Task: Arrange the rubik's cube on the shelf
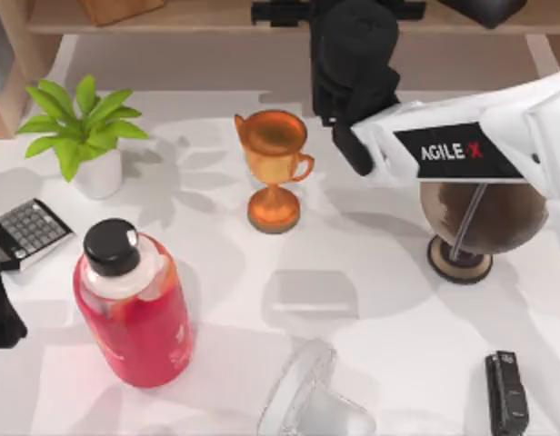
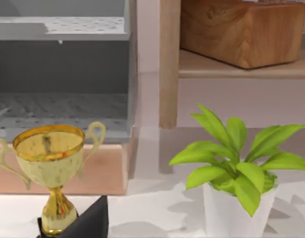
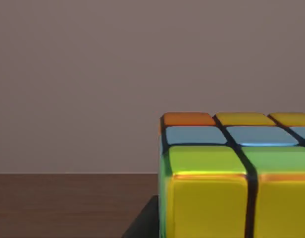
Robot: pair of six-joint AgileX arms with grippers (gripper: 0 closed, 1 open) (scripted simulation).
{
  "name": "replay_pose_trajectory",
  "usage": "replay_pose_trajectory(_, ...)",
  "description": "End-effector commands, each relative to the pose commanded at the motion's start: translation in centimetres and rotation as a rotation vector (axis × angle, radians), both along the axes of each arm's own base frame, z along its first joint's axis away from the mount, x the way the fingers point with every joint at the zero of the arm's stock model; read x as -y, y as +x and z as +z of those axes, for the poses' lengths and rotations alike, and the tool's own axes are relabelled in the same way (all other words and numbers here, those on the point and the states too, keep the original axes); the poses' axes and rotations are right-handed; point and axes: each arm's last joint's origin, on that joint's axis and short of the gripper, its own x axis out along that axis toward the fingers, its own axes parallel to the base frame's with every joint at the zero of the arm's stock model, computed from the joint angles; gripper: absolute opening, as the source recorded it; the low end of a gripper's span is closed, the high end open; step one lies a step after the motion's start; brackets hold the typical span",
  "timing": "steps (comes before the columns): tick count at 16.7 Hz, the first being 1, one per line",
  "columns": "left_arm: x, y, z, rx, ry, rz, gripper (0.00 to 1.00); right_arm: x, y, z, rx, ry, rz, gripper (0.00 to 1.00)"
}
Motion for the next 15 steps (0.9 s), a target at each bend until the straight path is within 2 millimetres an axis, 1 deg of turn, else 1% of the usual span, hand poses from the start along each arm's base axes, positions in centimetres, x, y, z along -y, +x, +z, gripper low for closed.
replay_pose_trajectory(13,0.0,0.0,0.0,0.0,0.0,0.0,1.0,0.0,0.0,0.0,0.0,0.0,0.0,0.98)
replay_pose_trajectory(14,0.0,0.0,0.0,0.0,0.0,0.0,1.0,0.0,0.0,0.0,0.0,0.0,0.0,1.0)
replay_pose_trajectory(15,0.0,0.0,0.0,0.0,0.0,0.0,1.0,0.0,0.0,0.0,0.0,0.0,0.0,1.0)
